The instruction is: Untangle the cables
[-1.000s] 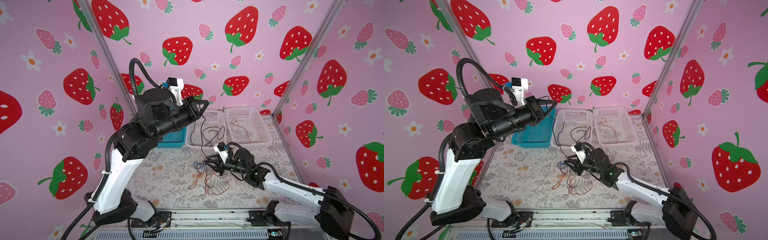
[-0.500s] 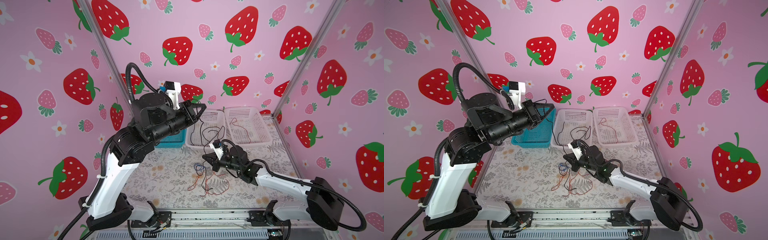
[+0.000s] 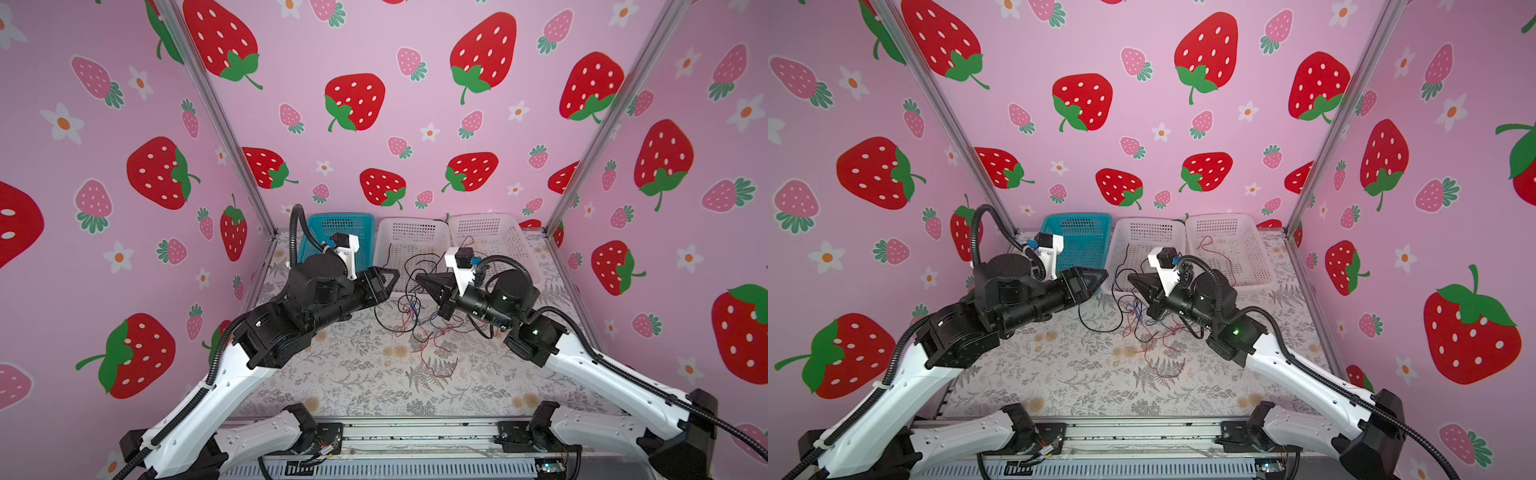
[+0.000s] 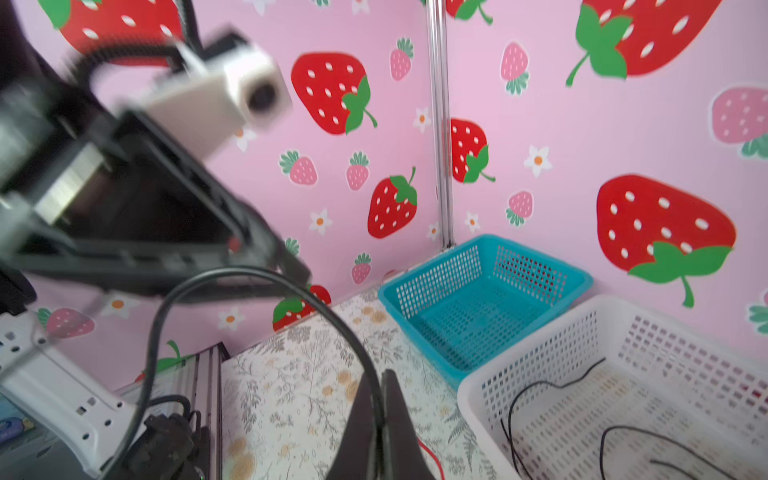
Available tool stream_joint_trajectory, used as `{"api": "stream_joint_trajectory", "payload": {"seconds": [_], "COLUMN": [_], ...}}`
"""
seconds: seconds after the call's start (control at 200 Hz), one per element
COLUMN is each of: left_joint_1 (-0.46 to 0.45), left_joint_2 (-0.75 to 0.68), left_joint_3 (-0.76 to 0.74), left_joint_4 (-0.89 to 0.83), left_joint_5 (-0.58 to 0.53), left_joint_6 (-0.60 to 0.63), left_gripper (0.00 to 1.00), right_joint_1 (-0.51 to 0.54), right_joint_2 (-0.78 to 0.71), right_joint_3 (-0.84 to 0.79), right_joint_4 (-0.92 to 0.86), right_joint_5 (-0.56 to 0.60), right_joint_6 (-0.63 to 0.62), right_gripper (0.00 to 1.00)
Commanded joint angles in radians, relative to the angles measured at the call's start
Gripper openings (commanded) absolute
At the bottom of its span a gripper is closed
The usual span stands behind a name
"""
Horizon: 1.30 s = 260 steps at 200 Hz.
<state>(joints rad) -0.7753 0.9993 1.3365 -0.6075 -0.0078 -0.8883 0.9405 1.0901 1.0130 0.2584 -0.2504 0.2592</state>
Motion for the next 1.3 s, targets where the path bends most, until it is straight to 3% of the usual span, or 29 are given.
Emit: {"api": "stream_joint_trajectory", "payload": {"seconds": [0.0,0.095,0.19,0.34,0.475,0.685,0.86,0.99,1.09,1.145,1.205,1.295], "left_joint_1": [0.006,0.008,0.008,0.007,0.005,0.007,0.009,0.008,0.007,0.008,0.008,0.008], "left_joint_2": [-0.059,-0.088,-0.119,-0.163,-0.212,-0.353,-0.453,-0.526,-0.568,-0.583,-0.595,-0.605], "left_joint_3": [-0.105,-0.194,-0.302,-0.457,-0.545,-0.663,-0.789,-0.850,-0.877,-0.888,-0.891,-0.895], "left_joint_4": [0.090,0.113,0.195,0.388,0.478,0.316,0.253,0.249,0.274,0.275,0.238,0.202], "left_joint_5": [-0.008,0.009,0.049,0.165,0.224,0.078,0.036,0.015,0.039,0.045,0.016,0.003], "left_joint_6": [-0.016,-0.026,-0.045,-0.052,-0.026,-0.021,-0.043,-0.060,-0.050,-0.043,-0.046,-0.030], "left_gripper": [0.58,0.68,0.87,1.00,0.99,0.99,0.99,0.99,0.99,0.99,0.99,0.99], "right_joint_1": [0.009,0.011,0.011,0.011,0.011,0.011,0.011,0.011,0.011,0.011,0.011,0.012], "right_joint_2": [-0.008,-0.012,-0.018,-0.012,-0.024,-0.055,-0.087,-0.034,-0.055,-0.077,-0.046,-0.047], "right_joint_3": [0.058,0.079,0.093,0.117,0.118,0.146,0.163,0.193,0.171,0.131,0.186,0.213], "right_joint_4": [-0.060,-0.062,-0.058,-0.076,-0.087,-0.107,-0.086,-0.157,-0.128,-0.071,-0.155,-0.169], "right_joint_5": [-0.014,-0.013,0.002,-0.007,0.004,0.054,0.037,0.104,0.042,0.094,0.169,0.064], "right_joint_6": [-0.028,-0.022,-0.024,-0.029,-0.034,-0.023,0.017,0.013,0.036,0.044,0.016,0.005], "right_gripper": [0.00,0.00,0.00,0.00,0.00,0.00,0.00,0.00,0.00,0.00,0.00,0.00]}}
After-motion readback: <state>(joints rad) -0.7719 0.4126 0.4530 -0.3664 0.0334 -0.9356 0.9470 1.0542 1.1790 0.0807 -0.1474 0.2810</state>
